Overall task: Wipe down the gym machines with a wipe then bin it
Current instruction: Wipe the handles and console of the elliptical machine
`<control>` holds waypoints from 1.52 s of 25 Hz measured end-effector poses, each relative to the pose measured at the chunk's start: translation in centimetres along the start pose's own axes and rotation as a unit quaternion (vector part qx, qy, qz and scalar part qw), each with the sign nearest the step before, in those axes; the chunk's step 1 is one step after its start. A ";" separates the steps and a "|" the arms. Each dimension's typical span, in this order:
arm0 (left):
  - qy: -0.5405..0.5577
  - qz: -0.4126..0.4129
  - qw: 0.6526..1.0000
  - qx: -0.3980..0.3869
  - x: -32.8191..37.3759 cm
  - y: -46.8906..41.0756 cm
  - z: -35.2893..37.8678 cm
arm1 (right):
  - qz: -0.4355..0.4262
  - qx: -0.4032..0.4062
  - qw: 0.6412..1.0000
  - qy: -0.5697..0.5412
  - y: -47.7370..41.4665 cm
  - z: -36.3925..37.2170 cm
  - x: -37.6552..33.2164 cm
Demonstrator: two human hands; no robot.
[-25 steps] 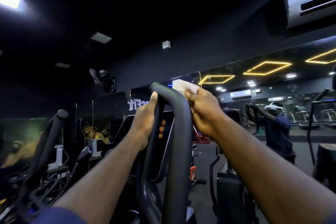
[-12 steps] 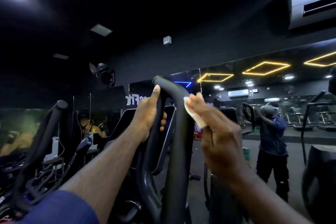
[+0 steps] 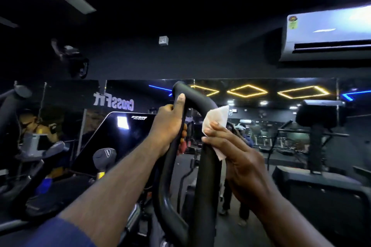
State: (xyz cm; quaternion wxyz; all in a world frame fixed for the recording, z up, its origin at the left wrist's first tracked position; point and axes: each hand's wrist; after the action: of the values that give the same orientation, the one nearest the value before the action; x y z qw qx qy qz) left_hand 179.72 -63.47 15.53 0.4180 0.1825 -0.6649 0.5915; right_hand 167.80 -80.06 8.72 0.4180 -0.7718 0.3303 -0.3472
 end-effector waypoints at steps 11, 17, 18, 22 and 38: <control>-0.037 0.006 0.999 -0.011 -0.6 -0.9 -0.3 | 0.188 -0.061 0.972 0.126 -6.7 -4.6 -5.1; -0.068 0.004 0.998 -0.011 -0.5 -0.5 -0.5 | 0.269 -0.228 0.894 0.277 -11.3 -5.3 -5.1; -0.076 0.005 0.997 -0.014 -0.2 -0.3 -0.6 | 0.269 -0.241 0.885 0.295 -11.6 -5.4 -5.2; -0.076 0.010 0.997 -0.011 -0.2 -0.2 -0.6 | 0.231 -0.112 0.904 0.341 -14.5 -5.1 -4.8; -0.078 0.005 0.997 -0.015 -0.9 -0.4 -0.5 | 0.032 -0.274 0.923 0.268 -6.7 -3.5 -7.6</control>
State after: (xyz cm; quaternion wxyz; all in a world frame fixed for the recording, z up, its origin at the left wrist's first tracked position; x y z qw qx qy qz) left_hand 180.74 -63.32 15.10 0.3642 0.2183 -0.7056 0.5674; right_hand 162.31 -72.56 14.01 0.0975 -0.7233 0.5369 -0.4231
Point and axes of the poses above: each hand's wrist, its own y-axis away from the middle knuckle, its own z-axis out of the palm, x = y × z, and after that the axes turned 6 degrees about -x, right-handed
